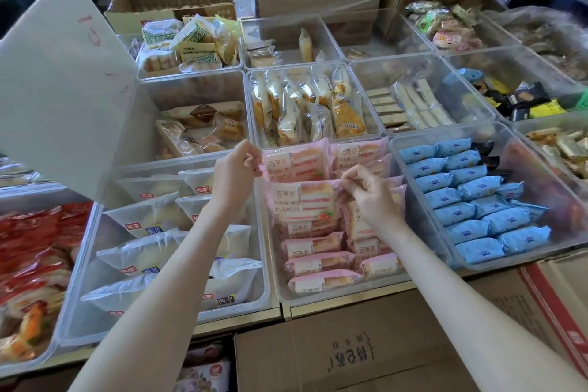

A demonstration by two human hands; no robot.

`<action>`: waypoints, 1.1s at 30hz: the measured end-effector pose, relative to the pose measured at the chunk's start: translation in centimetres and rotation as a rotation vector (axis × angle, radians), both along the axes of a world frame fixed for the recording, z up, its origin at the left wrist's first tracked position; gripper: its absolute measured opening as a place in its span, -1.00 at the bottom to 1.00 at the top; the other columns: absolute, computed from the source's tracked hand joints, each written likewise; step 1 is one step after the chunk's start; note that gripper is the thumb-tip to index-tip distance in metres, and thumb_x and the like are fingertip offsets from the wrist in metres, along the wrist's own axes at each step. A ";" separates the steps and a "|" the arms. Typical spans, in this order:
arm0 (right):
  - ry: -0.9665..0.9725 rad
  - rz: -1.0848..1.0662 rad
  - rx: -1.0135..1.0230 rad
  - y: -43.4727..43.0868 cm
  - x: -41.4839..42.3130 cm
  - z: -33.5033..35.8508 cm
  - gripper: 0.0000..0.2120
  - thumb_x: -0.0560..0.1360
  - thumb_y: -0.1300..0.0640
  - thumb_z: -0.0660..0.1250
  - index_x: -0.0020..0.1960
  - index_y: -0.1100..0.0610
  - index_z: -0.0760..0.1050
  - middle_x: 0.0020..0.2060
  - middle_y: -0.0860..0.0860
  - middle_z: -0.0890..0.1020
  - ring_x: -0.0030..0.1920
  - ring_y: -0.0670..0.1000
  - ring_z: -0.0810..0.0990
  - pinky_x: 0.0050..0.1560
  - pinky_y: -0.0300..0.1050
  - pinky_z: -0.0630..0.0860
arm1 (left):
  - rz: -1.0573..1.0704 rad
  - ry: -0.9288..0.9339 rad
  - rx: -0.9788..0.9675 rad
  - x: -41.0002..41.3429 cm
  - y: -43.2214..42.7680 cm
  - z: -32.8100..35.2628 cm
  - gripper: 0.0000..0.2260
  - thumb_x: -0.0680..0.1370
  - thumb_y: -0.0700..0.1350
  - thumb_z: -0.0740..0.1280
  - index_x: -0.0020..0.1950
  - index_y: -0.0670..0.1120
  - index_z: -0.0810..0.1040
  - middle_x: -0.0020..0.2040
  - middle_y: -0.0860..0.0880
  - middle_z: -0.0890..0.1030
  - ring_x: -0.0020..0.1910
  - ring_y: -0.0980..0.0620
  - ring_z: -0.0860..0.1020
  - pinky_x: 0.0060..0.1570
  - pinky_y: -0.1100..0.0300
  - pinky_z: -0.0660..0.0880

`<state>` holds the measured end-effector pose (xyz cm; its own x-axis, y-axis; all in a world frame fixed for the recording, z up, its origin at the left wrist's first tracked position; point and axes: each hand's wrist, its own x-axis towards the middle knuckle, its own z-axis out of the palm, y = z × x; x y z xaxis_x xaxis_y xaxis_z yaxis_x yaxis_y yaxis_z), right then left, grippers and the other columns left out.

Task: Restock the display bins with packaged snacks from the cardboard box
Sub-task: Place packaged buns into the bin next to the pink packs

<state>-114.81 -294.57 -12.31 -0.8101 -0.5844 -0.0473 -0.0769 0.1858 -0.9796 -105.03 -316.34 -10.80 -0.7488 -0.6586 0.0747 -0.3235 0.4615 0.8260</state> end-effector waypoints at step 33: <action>-0.039 0.063 0.072 4.2 1.2 -2.6 -0.88 0.56 0.33 0.23 -0.12 0.28 0.51 -0.28 0.13 0.59 -0.25 0.02 0.57 -0.17 -0.18 0.55 | -0.088 -0.552 -0.691 -0.3 3.0 -3.7 -0.79 0.52 -0.18 0.22 0.11 -0.04 0.54 0.19 -0.07 0.50 0.29 -0.11 0.27 0.27 -0.01 0.03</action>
<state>-113.65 -290.37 -14.95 -0.7685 -0.6282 -0.1219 -0.0528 0.2521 -0.9663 -105.33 -313.32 -14.51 -0.8413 -0.5385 0.0474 -0.5333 0.8411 0.0902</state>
